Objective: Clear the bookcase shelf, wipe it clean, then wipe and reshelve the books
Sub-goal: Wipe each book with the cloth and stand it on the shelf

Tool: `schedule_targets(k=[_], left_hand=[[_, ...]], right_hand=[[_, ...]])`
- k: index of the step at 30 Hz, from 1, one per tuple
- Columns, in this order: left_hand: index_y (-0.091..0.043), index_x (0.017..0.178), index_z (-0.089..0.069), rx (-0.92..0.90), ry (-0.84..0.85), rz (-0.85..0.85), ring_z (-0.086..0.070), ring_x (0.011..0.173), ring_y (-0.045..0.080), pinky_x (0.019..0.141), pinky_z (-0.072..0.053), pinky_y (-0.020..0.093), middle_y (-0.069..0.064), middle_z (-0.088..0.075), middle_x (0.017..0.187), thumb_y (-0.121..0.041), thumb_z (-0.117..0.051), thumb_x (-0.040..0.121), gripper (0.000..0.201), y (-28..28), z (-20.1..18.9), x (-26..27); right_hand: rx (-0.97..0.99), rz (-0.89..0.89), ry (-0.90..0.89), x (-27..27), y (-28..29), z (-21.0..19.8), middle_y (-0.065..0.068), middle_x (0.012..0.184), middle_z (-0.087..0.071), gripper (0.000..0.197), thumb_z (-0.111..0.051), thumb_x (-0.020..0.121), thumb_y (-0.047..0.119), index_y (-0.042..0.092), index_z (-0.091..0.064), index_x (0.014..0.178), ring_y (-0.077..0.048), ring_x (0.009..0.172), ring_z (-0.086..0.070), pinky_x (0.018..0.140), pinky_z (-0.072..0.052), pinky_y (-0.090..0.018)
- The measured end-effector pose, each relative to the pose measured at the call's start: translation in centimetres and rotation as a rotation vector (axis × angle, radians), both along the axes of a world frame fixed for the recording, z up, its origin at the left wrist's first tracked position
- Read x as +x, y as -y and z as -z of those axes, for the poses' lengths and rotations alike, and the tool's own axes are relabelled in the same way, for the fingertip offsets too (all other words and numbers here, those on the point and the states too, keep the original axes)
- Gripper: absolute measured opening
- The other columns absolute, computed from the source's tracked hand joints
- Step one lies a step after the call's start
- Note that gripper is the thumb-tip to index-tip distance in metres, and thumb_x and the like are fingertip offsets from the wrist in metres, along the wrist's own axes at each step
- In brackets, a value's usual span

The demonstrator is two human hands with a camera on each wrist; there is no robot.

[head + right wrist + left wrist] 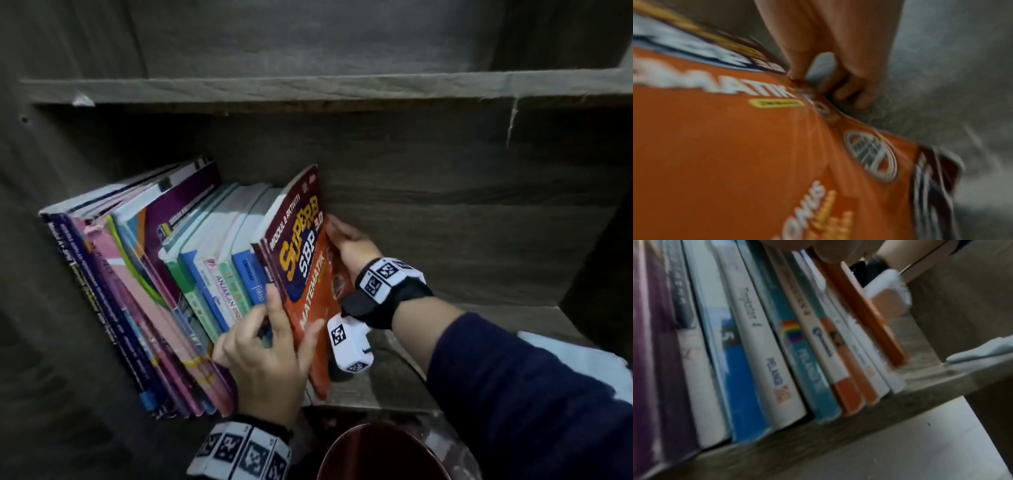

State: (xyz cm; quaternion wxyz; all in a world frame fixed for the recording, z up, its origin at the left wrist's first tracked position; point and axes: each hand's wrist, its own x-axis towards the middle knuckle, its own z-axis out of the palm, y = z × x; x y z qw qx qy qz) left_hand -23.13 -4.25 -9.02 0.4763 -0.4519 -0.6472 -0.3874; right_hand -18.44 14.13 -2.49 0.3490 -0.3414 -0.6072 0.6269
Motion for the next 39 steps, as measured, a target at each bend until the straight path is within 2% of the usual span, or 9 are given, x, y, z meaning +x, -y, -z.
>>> schedule_targets(k=[4, 8, 11, 18, 24, 28, 30, 34, 39], left_hand=[[-0.01, 0.146, -0.032, -0.024, -0.106, -0.114, -0.037, 0.094, 0.027, 0.08, -0.031, 0.041, 0.011, -0.039, 0.109, -0.063, -0.06, 0.083, 0.087, -0.5, 0.6, -0.4], [-0.018, 0.148, -0.034, -0.026, -0.117, -0.176, -0.038, 0.097, 0.025, 0.08, -0.03, 0.041, 0.008, -0.041, 0.114, -0.061, -0.063, 0.08, 0.086, -0.8, 0.9, -0.4], [-0.018, 0.145, -0.038, -0.023, -0.108, -0.197, -0.039, 0.098, 0.025, 0.081, -0.03, 0.04, 0.006, -0.041, 0.114, -0.061, -0.063, 0.079, 0.082, -1.0, 0.8, -0.2], [-0.019, 0.145, -0.036, -0.019, -0.101, -0.21, -0.038, 0.099, 0.024, 0.082, -0.03, 0.04, 0.005, -0.039, 0.114, -0.058, -0.061, 0.079, 0.081, -0.9, 0.9, -0.1], [-0.019, 0.144, -0.038, -0.016, -0.096, -0.197, -0.038, 0.1, 0.023, 0.083, -0.031, 0.041, 0.004, -0.038, 0.115, -0.059, -0.058, 0.081, 0.078, -1.0, 1.0, -0.2], [-0.018, 0.146, -0.036, -0.061, -0.045, -0.183, -0.039, 0.103, 0.025, 0.083, -0.033, 0.044, 0.007, -0.037, 0.118, -0.054, -0.059, 0.084, 0.075, -0.7, 1.3, 0.2], [-0.015, 0.145, -0.037, -0.059, 0.027, -0.139, -0.039, 0.106, 0.027, 0.085, -0.033, 0.047, 0.008, -0.037, 0.118, -0.044, -0.058, 0.086, 0.069, -0.4, 1.1, 0.9], [-0.01, 0.127, -0.054, -0.053, 0.171, 0.08, -0.043, 0.106, 0.032, 0.094, -0.031, 0.051, 0.011, -0.042, 0.115, -0.024, -0.053, 0.084, 0.046, 0.6, -0.9, 3.2], [-0.01, 0.102, -0.066, -0.491, 0.267, 0.491, -0.061, 0.093, 0.034, 0.085, -0.04, 0.043, 0.009, -0.064, 0.099, -0.021, -0.043, 0.08, 0.034, 0.8, -4.3, 7.3]], right_hand=[[0.369, 0.158, 0.44, 0.2, 1.0, 1.2, -0.008, 0.135, -0.057, 0.048, -0.06, 0.09, 0.045, 0.034, -0.052, 0.136, -0.022, 0.122, -0.055, 0.101, -0.041, -0.023], [0.351, 0.098, 0.479, 2.6, 2.6, 2.8, -0.002, 0.115, -0.067, 0.065, -0.066, 0.089, 0.037, 0.035, -0.035, 0.146, -0.015, 0.102, -0.063, 0.094, -0.049, -0.029], [0.26, 0.016, 0.586, 3.5, 3.5, 3.8, -0.003, 0.122, -0.065, 0.054, -0.061, 0.092, 0.04, 0.026, -0.046, 0.142, -0.02, 0.107, -0.064, 0.093, -0.05, -0.029], [0.101, -0.182, 0.618, 3.9, 4.9, 4.9, -0.006, 0.14, -0.05, 0.059, -0.043, 0.099, 0.044, 0.033, -0.018, 0.152, -0.032, 0.108, -0.063, 0.078, -0.057, -0.052], [0.027, -0.194, 0.566, 3.9, 5.1, 4.8, -0.001, 0.147, -0.042, 0.058, -0.042, 0.101, 0.039, 0.035, -0.017, 0.152, -0.028, 0.117, -0.056, 0.082, -0.057, -0.047], [0.046, -0.121, 0.533, 5.2, 5.0, 5.3, 0.002, 0.115, -0.065, 0.047, -0.047, 0.1, 0.036, 0.031, -0.038, 0.145, -0.018, 0.092, -0.064, 0.076, -0.055, -0.035], [0.152, -0.061, 0.604, 6.7, 5.2, 4.5, 0.0, 0.097, -0.069, 0.04, -0.05, 0.099, 0.031, 0.022, -0.05, 0.138, -0.014, 0.071, -0.06, 0.066, -0.047, -0.027], [0.357, -0.003, 0.736, 11.5, 6.7, 0.0, -0.005, 0.126, -0.062, 0.036, -0.051, 0.098, 0.017, 0.02, -0.054, 0.134, -0.02, 0.095, -0.063, 0.07, -0.047, -0.022], [0.485, 0.092, 0.721, 21.9, 10.8, -7.1, 0.004, 0.103, -0.062, 0.025, -0.05, 0.097, 0.022, 0.025, -0.064, 0.118, -0.014, 0.095, -0.061, 0.079, -0.05, -0.027]])
